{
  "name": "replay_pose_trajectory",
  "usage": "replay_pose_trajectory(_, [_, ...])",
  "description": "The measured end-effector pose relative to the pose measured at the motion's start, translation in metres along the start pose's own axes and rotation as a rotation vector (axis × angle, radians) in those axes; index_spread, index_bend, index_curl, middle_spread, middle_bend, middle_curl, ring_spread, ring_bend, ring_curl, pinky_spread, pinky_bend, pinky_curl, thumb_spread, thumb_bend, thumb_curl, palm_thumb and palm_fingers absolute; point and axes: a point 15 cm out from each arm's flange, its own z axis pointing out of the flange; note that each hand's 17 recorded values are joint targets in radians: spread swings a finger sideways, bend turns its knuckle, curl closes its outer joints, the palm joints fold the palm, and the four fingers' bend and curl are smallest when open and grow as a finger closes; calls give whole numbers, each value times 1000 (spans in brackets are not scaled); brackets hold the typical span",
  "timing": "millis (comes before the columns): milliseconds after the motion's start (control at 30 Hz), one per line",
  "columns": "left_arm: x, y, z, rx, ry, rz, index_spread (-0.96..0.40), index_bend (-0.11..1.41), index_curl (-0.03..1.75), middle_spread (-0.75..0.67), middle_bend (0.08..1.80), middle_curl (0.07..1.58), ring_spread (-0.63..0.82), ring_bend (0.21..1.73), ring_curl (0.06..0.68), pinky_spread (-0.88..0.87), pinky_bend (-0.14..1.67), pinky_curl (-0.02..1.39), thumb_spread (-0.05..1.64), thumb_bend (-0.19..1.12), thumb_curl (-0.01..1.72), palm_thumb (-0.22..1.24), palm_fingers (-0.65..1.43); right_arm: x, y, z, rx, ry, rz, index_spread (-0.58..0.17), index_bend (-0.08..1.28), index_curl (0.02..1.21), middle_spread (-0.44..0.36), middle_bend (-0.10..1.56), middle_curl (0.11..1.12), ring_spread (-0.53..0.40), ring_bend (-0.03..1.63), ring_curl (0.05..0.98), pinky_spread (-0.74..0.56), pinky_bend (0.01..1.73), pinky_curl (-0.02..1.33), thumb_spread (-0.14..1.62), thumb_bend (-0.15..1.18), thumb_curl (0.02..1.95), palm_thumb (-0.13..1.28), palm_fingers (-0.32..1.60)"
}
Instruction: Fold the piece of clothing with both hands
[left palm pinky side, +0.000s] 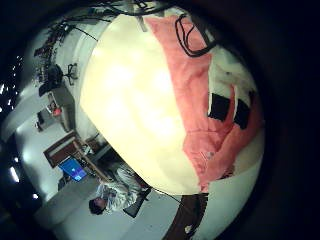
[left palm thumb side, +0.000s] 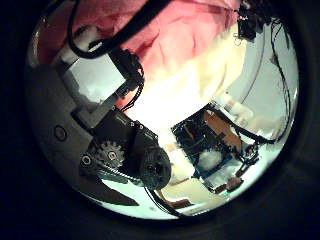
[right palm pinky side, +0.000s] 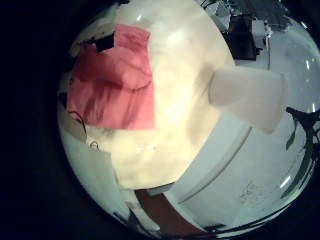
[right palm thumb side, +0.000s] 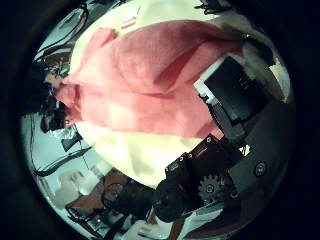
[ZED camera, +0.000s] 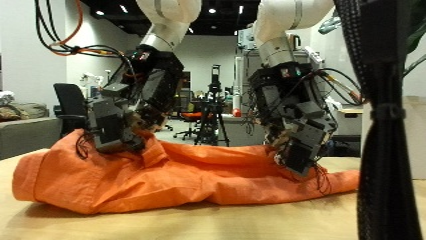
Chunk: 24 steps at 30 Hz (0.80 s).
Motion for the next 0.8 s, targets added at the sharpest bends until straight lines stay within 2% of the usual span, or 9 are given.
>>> replay_pose_trajectory(300, [-27, -21, 13, 73, 0, -77, -403, 186, 1612, -654, 781, 1220, -460, 1298, 555, -670, 1035, 654, 942, -33, 717, 755, 861, 11, -15, 13, 37, -5, 52, -392, 674, 557, -252, 845, 511, -320, 1117, 471, -616, 1021, 477, 470, 705, 1891, 685, 1027])
replay_pose_trajectory(433, [-30, -21, 13, 85, 11, -91, -391, 193, 1583, -645, 779, 1206, -465, 1252, 550, -668, 973, 657, 950, -34, 678, 724, 729, 20, -29, 10, 100, -11, 77, -414, 426, 528, -259, 730, 502, -321, 1142, 496, -651, 1080, 502, 650, 558, 1761, 501, 680])
replay_pose_trajectory(467, [-29, -20, 12, 89, 17, -93, -390, 191, 1577, -643, 776, 1204, -463, 1248, 553, -667, 971, 660, 956, -32, 673, 719, 714, 24, -31, 10, 111, -12, 83, -415, 406, 523, -260, 727, 502, -318, 1144, 498, -650, 1076, 499, 673, 550, 1742, 493, 663])
replay_pose_trajectory(500, [-29, -20, 12, 90, 19, -94, -385, 178, 1545, -631, 749, 1195, -459, 1230, 557, -660, 950, 667, 969, -34, 657, 696, 620, 25, -33, 9, 118, -13, 86, -402, 306, 487, -240, 672, 487, -309, 1086, 476, -642, 1070, 489, 770, 488, 1666, 387, 466])
replay_pose_trajectory(533, [-28, -21, 12, 91, 25, -96, -383, 173, 1519, -621, 717, 1185, -452, 1227, 558, -659, 947, 673, 977, -32, 646, 687, 574, 26, -35, 8, 129, -14, 88, -391, 282, 486, -231, 660, 489, -300, 1078, 484, -628, 1060, 492, 833, 481, 1613, 368, 404])
replay_pose_trajectory(667, [-23, -21, 0, 148, 94, -119, -315, 54, 1327, -475, 411, 1101, -400, 1283, 591, -605, 997, 723, 1021, -35, 604, 629, 140, 23, -44, 0, 178, -57, 110, -345, 312, 475, -151, 596, 467, -200, 899, 430, -391, 840, 442, 1103, 488, 1371, 292, 114])
replay_pose_trajectory(733, [-27, -20, -10, 197, 124, -141, -247, 85, 1207, -327, 256, 1017, -290, 1173, 561, -486, 924, 714, 1046, -35, 581, 601, -149, 25, -53, -14, 237, -79, 129, -323, 317, 461, -110, 555, 446, -139, 819, 389, -253, 763, 399, 1218, 486, 1243, 242, 72])
replay_pose_trajectory(767, [-30, -19, -17, 229, 136, -154, -229, 86, 1179, -297, 238, 998, -272, 1157, 557, -466, 913, 712, 1052, -35, 573, 592, -138, 29, -56, -24, 272, -83, 137, -319, 316, 457, -103, 549, 442, -129, 805, 381, -222, 749, 389, 1244, 489, 1213, 237, 74])
replay_pose_trajectory(800, [-33, -17, -24, 259, 148, -167, -171, 99, 1093, -162, 167, 932, -139, 1007, 502, -306, 786, 674, 1069, -38, 550, 560, -260, 35, -59, -37, 311, -85, 147, -313, 314, 449, -87, 532, 433, -96, 768, 360, -149, 717, 366, 1312, 496, 1123, 226, 85])
